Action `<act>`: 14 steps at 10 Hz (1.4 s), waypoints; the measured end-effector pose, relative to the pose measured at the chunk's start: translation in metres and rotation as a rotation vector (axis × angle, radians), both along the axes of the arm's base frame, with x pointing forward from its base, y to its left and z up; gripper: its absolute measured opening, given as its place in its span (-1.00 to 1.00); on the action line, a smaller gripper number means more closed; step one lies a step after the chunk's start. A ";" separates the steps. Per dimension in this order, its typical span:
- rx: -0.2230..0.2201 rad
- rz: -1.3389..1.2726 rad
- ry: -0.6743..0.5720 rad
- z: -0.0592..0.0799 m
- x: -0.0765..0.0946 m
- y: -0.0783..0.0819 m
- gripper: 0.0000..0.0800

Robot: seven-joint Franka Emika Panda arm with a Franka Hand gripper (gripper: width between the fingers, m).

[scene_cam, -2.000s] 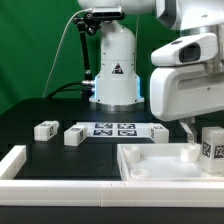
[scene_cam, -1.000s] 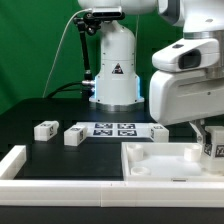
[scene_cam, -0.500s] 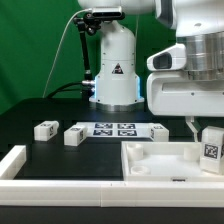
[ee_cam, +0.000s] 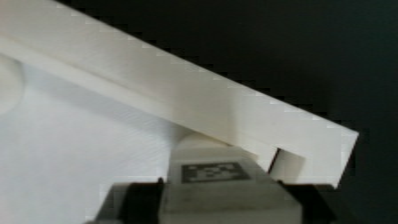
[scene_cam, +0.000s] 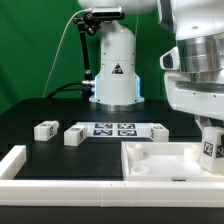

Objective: Assemble one leg

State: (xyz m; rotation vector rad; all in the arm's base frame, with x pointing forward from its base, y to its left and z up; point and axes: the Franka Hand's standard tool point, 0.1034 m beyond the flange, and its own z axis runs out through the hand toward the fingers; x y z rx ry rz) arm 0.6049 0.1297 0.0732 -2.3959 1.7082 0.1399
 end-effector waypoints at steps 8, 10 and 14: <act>-0.125 0.951 -0.152 -0.001 0.001 -0.008 0.62; -0.166 1.219 -0.177 -0.002 0.000 -0.006 0.62; -0.169 1.341 -0.199 -0.001 0.001 -0.006 0.37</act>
Offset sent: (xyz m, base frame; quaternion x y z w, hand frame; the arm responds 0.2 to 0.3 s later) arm -0.0027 -0.0134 0.0043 -0.0356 0.0171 -0.2976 0.9539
